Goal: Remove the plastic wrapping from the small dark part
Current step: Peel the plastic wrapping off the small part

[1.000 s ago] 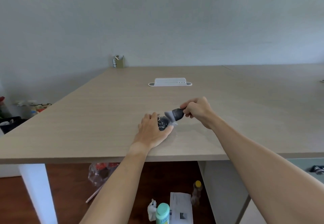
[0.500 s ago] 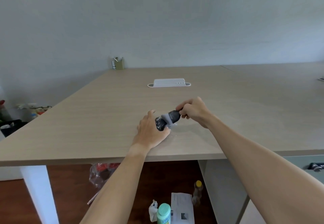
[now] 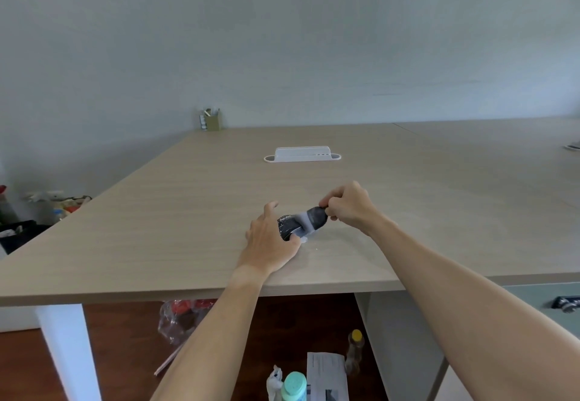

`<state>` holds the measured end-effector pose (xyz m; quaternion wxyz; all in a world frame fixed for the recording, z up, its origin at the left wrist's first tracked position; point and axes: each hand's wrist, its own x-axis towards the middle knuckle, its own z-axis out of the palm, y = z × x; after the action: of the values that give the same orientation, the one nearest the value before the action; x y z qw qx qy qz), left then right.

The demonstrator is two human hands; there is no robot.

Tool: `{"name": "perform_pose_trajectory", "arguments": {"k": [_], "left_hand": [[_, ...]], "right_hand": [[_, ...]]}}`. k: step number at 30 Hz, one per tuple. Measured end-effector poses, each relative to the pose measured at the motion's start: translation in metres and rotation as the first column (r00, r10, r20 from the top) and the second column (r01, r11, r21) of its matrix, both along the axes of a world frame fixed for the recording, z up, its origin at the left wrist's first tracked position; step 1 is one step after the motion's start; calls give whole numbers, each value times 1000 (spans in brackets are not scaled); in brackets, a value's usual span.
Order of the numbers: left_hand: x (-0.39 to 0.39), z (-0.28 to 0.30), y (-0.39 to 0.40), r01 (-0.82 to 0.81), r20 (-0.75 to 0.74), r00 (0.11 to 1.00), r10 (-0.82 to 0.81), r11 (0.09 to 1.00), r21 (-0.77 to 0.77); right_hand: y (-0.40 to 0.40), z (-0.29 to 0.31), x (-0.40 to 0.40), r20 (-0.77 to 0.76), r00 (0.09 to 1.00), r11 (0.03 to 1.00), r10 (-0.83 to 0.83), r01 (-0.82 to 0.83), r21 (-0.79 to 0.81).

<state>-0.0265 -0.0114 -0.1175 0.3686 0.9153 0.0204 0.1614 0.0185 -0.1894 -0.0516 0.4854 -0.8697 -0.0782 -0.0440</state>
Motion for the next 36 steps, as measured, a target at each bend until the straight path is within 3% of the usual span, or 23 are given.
{"name": "perform_pose_trajectory", "arguments": {"k": [3, 6, 9, 14, 20, 22, 25, 28, 31, 33, 36], "left_hand": [[-1, 1, 0, 6, 30, 1000, -6, 1000, 9], [-2, 2, 1, 5, 47, 999, -6, 1000, 15], [-3, 3, 0, 15, 38, 999, -15, 1000, 11], [-2, 0, 0, 23, 35, 999, -23, 1000, -2], [-3, 2, -2, 48, 93, 994, -50, 999, 22], [-4, 2, -2, 52, 92, 994, -55, 998, 28], [-3, 0, -1, 48, 82, 995, -50, 999, 25], [0, -2, 0, 44, 76, 996, -45, 999, 17], [2, -4, 1, 48, 91, 995, -51, 998, 33], [4, -6, 1, 51, 94, 994, -55, 998, 44], [5, -9, 3, 57, 109, 992, -63, 997, 58]], "right_hand": [[-4, 1, 1, 61, 995, 996, -83, 82, 26], [0, 6, -2, 22, 999, 989, -41, 38, 140], [6, 5, -4, -1, 1000, 997, 20, -20, 75], [4, 3, 0, 45, 998, 999, -52, 52, -2], [-1, 6, -2, -39, 999, 988, -38, 43, 150], [-3, 3, -2, -46, 998, 995, -48, 52, 84], [-4, 1, 0, 59, 989, 990, -134, 137, -46], [-3, 6, 2, 105, 978, 983, -182, 181, 17], [4, 8, 0, 26, 996, 991, -84, 81, 105], [7, 4, -1, -13, 999, 998, -31, 32, 50], [6, 4, 0, 48, 995, 996, -84, 86, -35]]}}
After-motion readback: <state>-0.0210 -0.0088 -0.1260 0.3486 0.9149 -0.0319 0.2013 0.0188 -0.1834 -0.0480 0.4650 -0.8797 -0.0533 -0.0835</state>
